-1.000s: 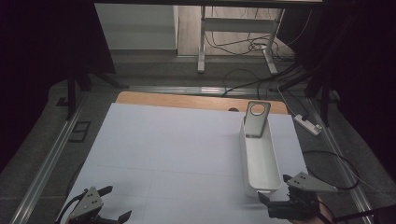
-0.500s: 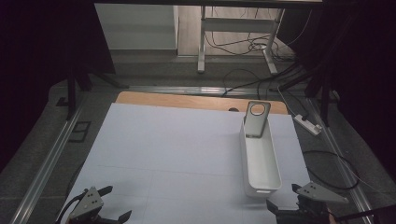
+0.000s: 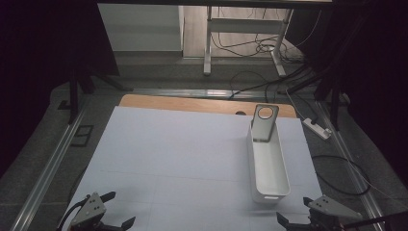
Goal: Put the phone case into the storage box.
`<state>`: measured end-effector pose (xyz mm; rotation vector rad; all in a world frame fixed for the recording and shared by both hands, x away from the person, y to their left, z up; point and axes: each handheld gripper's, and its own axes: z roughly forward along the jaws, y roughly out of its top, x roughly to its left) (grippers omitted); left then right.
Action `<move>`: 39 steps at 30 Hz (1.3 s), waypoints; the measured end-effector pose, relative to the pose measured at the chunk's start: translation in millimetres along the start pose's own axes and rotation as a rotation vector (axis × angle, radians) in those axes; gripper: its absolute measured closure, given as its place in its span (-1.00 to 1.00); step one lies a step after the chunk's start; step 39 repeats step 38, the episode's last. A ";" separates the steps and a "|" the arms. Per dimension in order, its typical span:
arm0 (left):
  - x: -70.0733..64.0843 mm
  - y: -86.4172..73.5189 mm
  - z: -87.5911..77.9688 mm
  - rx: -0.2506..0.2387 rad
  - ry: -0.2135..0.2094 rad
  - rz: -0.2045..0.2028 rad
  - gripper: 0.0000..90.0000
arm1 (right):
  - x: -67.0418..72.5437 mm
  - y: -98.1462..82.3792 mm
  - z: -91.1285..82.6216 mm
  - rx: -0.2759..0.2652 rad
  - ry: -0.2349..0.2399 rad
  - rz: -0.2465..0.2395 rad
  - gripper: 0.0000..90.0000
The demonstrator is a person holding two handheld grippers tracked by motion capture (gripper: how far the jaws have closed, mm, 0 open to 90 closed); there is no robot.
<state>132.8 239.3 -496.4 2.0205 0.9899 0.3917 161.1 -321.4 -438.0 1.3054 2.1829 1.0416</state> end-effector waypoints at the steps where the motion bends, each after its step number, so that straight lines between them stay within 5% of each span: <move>1: 0.2 0.0 -0.1 -0.001 0.001 0.000 -1.00 | 0.4 -1.2 0.2 0.001 -0.005 -0.002 -1.00; 39: 1.1 -0.6 -2.0 -0.021 -0.011 -0.003 -1.00 | 1.3 -34.6 8.8 0.090 -0.100 0.004 -1.00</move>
